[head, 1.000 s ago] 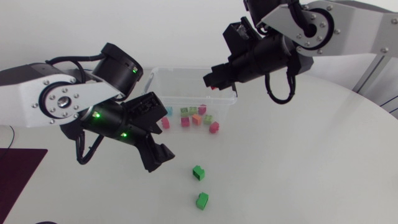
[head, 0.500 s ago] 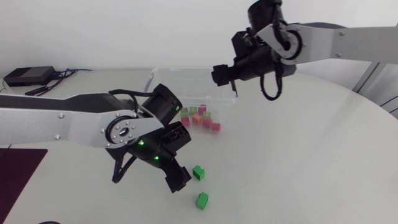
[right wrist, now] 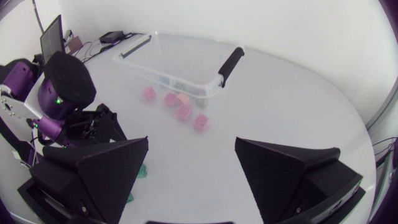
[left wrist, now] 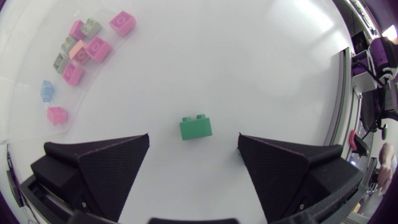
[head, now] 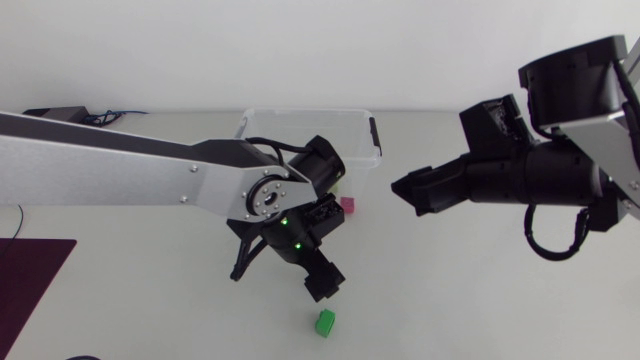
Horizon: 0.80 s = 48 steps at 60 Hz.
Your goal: Pick up the duplo bricks and place them in the container
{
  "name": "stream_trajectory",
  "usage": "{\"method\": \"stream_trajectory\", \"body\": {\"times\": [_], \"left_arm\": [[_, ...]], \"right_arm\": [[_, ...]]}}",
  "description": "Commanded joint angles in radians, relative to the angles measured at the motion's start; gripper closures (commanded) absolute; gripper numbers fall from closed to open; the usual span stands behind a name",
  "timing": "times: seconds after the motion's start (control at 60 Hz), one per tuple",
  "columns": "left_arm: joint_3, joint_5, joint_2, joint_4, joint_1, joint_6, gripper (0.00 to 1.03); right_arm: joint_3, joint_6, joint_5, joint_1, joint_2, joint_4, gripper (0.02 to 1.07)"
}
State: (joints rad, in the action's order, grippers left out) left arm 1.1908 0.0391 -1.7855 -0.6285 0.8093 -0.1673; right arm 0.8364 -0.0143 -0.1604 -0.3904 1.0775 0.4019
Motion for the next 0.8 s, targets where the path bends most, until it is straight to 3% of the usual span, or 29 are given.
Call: {"method": "stream_trajectory", "body": {"times": [0.0, 0.25, 0.517, 0.633, 0.767, 0.783], "left_arm": [[0.053, -0.007, -0.048, -0.031, 0.021, 0.045, 0.04], [0.165, 0.005, -0.141, -0.135, 0.011, 0.092, 0.08], [0.220, 0.007, -0.236, -0.163, 0.001, 0.129, 0.12], [0.231, 0.007, -0.270, -0.165, -0.016, 0.127, 0.25], [0.234, 0.007, -0.281, -0.155, -0.039, 0.127, 0.56], [0.236, 0.008, -0.285, -0.155, -0.047, 0.127, 0.66]], "right_arm": [[-0.053, 0.020, -0.002, -0.016, -0.022, 0.012, 0.06], [-0.097, 0.033, -0.001, -0.061, -0.090, 0.066, 0.07], [-0.141, 0.094, -0.004, -0.034, -0.186, 0.124, 0.07], [-0.175, 0.109, -0.019, -0.033, -0.214, 0.132, 0.07], [-0.215, 0.160, -0.030, -0.034, -0.226, 0.133, 0.07], [-0.217, 0.165, -0.030, -0.034, -0.226, 0.135, 0.07]]}}
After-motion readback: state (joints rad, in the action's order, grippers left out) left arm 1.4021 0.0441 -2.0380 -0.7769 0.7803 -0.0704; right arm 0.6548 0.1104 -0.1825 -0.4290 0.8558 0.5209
